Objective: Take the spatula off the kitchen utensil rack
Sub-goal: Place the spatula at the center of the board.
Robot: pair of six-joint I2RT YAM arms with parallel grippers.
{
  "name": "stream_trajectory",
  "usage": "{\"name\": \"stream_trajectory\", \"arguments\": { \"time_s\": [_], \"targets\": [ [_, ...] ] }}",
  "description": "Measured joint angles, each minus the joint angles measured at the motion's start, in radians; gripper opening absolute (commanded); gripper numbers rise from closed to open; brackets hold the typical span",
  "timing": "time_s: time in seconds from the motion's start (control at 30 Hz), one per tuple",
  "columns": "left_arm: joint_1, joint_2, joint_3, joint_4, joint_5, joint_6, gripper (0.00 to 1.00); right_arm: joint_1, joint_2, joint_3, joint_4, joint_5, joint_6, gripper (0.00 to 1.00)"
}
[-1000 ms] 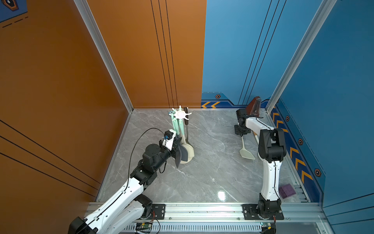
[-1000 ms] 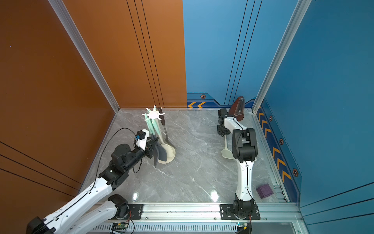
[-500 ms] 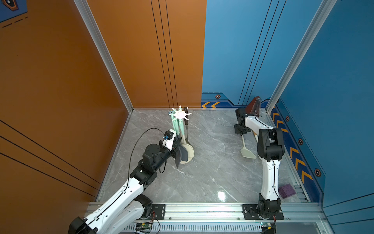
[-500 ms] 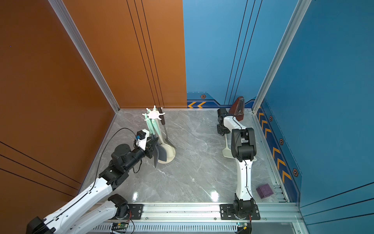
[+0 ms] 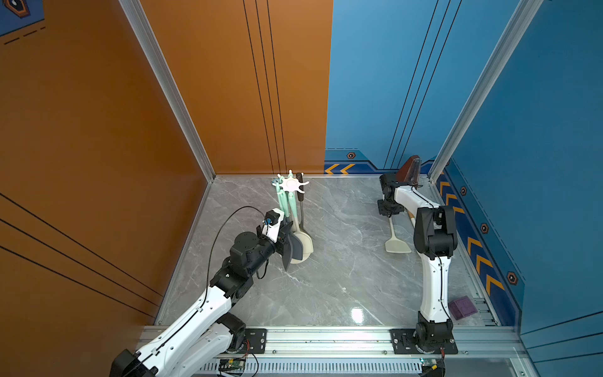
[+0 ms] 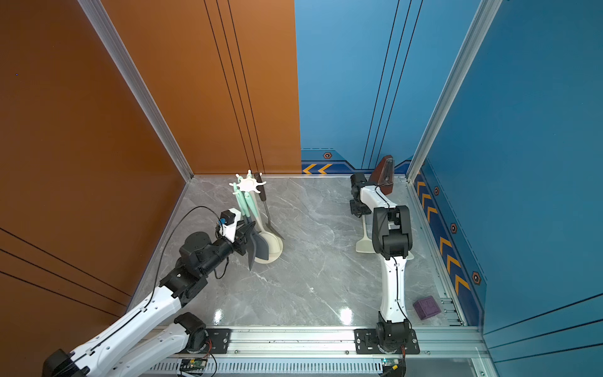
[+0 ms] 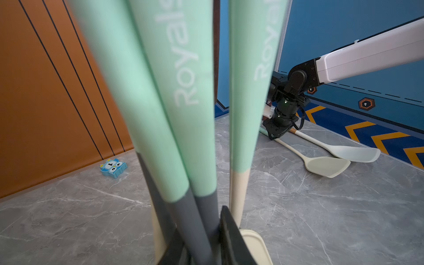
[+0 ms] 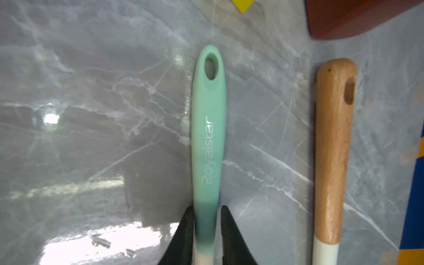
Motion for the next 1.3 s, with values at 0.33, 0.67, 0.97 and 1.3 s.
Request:
{"name": "stream_trajectory", "arguments": {
  "time_s": [0.33,0.67,0.97,1.3],
  "targets": [
    [0.000,0.000,0.000,0.000,0.000,0.000,0.23,0.000,-0.001,0.000,0.000,-0.023,0.001,0.23],
    [0.000,-0.004,-0.001,-0.003,0.000,0.000,0.23,0.005,-0.086,-0.089,0.000,-0.067,0.001,0.28],
    [0.000,-0.004,-0.001,-0.003,0.000,0.000,0.23,0.018,-0.314,-0.189,0.022,-0.097,0.009,0.28],
    [0.000,-0.004,-0.001,-0.002,0.000,0.000,0.23,0.058,-0.528,-0.278,0.098,-0.203,0.020,0.28]
  ]
}}
